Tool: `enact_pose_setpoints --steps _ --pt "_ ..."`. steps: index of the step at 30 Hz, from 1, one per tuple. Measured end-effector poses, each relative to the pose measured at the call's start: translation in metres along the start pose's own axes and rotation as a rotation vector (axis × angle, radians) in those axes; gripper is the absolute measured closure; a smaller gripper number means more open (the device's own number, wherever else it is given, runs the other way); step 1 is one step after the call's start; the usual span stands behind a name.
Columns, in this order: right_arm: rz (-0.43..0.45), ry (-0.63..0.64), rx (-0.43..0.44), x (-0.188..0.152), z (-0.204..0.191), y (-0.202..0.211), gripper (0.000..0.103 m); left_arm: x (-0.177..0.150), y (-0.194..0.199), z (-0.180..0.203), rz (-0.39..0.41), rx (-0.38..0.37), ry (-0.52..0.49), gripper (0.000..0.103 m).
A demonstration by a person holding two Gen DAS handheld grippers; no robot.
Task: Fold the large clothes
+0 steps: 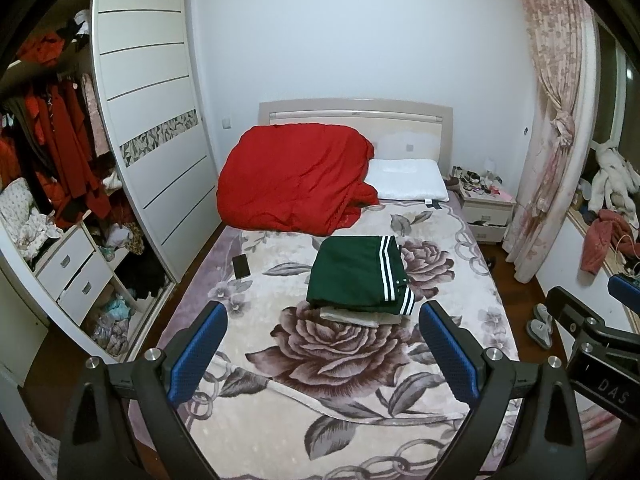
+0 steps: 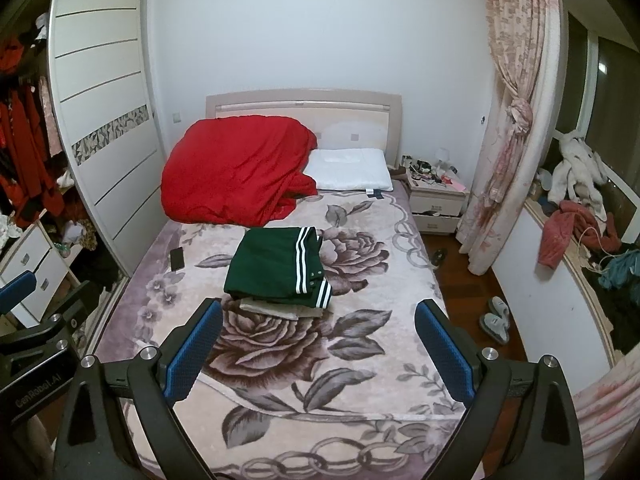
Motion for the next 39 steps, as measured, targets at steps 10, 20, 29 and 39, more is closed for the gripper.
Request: enact_pose_setpoints --steps 10,20,29,39 --pt "0.003 -0.010 -0.016 -0.010 0.001 0.011 0.004 0.000 0.001 0.001 0.010 0.004 0.001 0.005" --pt "0.020 -0.024 -0.030 -0.016 0.006 0.023 0.004 0.002 0.008 0.000 0.029 0.011 0.005 0.005" --pt "0.027 -0.032 -0.046 -0.026 0.008 0.032 0.004 0.004 0.009 0.001 0.030 0.013 0.005 0.005" --pt "0.027 -0.041 -0.050 -0.033 0.010 0.039 0.004 0.001 0.010 0.002 0.035 0.015 0.004 0.005"
Point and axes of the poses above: each gripper's, at about its wrist camera, not at the fingertips, and y roughly against the way its jaws point, z to its right, x to its top, the point moved 1 cm from there along -y, roughly the way its jaws point, and after that the axes turned 3 degrees about z, right-handed, at the moved point
